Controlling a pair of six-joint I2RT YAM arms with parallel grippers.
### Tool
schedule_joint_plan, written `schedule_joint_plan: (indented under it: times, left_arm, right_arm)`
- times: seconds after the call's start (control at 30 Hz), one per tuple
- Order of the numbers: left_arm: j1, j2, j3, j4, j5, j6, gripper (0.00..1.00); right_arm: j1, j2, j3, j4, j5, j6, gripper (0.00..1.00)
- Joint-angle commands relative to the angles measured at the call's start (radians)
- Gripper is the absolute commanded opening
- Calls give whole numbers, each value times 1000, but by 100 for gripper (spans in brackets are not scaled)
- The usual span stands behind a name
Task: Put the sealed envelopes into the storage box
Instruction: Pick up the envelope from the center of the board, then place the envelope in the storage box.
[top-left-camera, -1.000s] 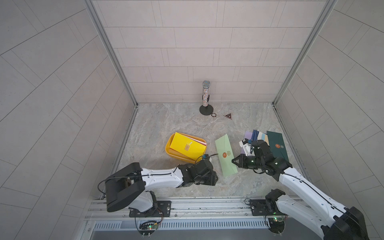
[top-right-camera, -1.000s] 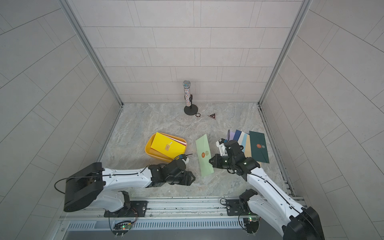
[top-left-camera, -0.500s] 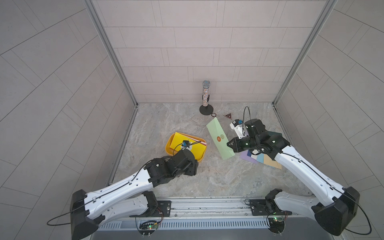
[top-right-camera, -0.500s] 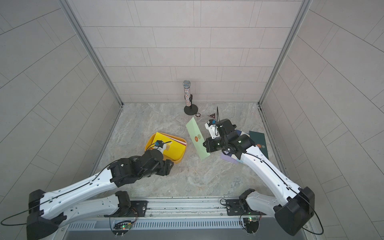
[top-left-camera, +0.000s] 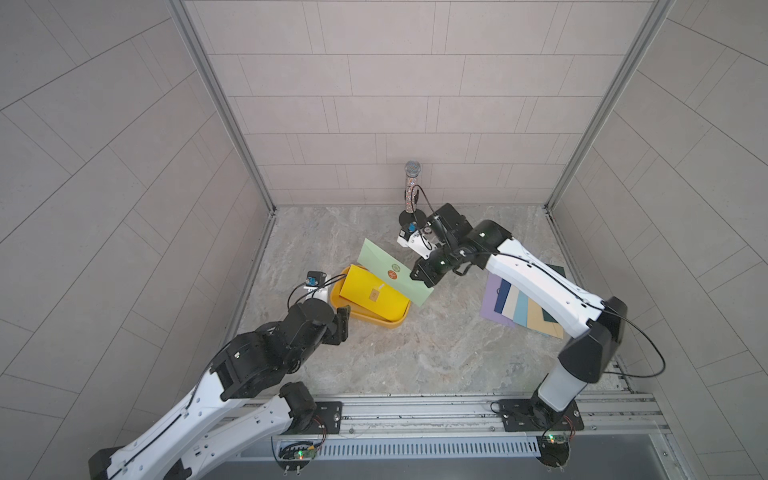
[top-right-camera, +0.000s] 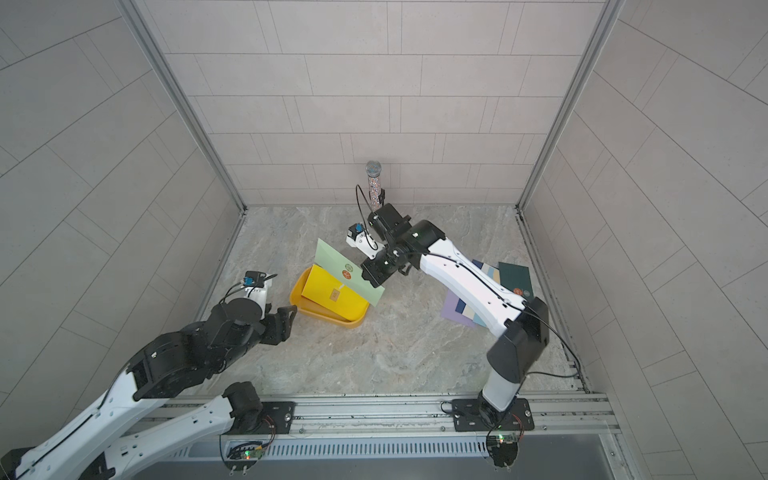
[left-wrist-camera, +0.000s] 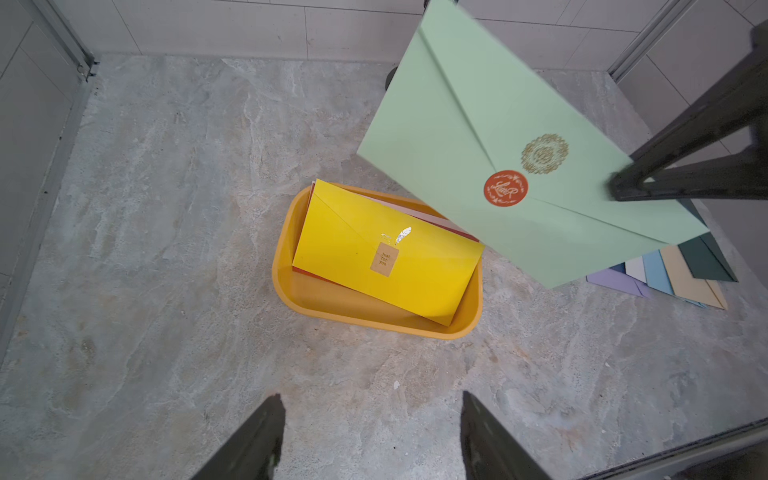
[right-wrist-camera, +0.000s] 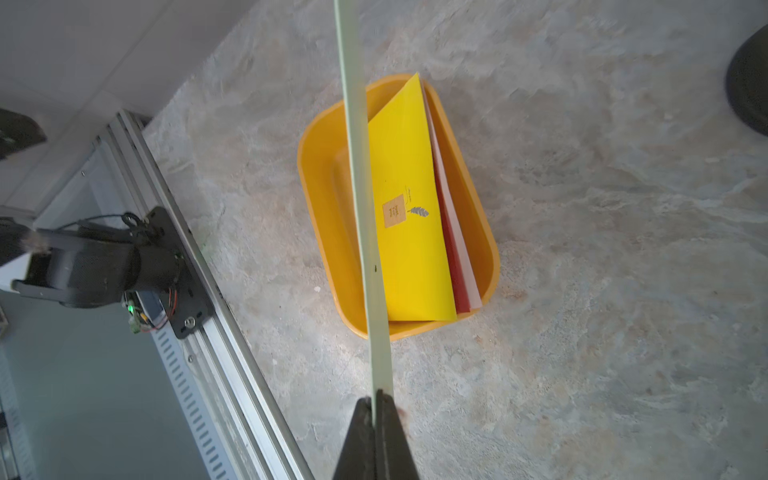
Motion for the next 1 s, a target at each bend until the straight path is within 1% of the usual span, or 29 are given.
schedule_joint_plan:
  times: [0.0, 0.2, 0.33, 0.57, 0.8, 0.97]
  left_arm:
    - [5, -26, -15, -12, -11, 35, 71]
    - [6, -45, -21, -6, -13, 30, 72]
    - [6, -50, -23, -7, -16, 29, 72]
    - [5, -60, -26, -5, -14, 29, 72]
    - [6, -57, -27, -2, -12, 29, 72]
    - [6, -57, -29, -1, -8, 30, 72]
  right_arm:
    - [7, 121, 157, -184, -12, -109, 0]
    - [16, 365, 433, -324, -4, -171, 0]
    - [15, 470, 532, -347, 17, -185, 0]
    - [12, 552, 565, -340, 63, -196, 0]
    - [10, 591, 568, -322, 16, -197, 0]
    - [8, 610, 594, -308, 11, -195, 0]
